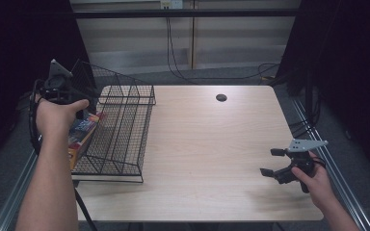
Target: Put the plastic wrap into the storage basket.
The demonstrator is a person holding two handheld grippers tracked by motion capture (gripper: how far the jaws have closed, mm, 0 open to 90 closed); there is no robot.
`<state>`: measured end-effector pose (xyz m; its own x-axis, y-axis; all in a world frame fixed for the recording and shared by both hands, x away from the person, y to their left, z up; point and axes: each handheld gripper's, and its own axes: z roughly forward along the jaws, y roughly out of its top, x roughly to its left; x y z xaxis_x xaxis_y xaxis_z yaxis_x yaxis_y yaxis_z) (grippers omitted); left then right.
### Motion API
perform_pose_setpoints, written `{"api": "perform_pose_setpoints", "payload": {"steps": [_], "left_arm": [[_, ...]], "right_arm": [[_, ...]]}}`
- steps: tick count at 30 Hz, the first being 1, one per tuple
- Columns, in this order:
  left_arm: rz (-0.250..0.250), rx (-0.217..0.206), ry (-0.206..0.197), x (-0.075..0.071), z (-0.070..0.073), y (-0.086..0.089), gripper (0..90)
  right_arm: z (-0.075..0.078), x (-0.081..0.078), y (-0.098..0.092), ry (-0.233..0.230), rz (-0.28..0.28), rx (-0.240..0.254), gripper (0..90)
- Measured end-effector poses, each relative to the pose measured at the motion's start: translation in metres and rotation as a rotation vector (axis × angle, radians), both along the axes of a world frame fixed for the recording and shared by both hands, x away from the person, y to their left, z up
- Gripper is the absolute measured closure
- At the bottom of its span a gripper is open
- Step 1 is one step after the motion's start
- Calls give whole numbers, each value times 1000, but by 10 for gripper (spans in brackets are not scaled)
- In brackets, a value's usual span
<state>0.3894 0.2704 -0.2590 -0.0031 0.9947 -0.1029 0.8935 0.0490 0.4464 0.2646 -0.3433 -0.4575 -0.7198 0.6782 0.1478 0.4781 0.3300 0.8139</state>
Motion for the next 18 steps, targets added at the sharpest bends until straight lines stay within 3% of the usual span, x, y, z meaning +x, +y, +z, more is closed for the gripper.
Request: {"api": "perform_pose_setpoints", "payload": {"steps": [7,18], "left_arm": [[-23,-32,-27,1,6,-10,224],[-72,-36,-33,4,14,-28,210]], "right_arm": [[1,-1,2,4,1,-1,34],[1,-2,0,0,6,-4,34]]}}
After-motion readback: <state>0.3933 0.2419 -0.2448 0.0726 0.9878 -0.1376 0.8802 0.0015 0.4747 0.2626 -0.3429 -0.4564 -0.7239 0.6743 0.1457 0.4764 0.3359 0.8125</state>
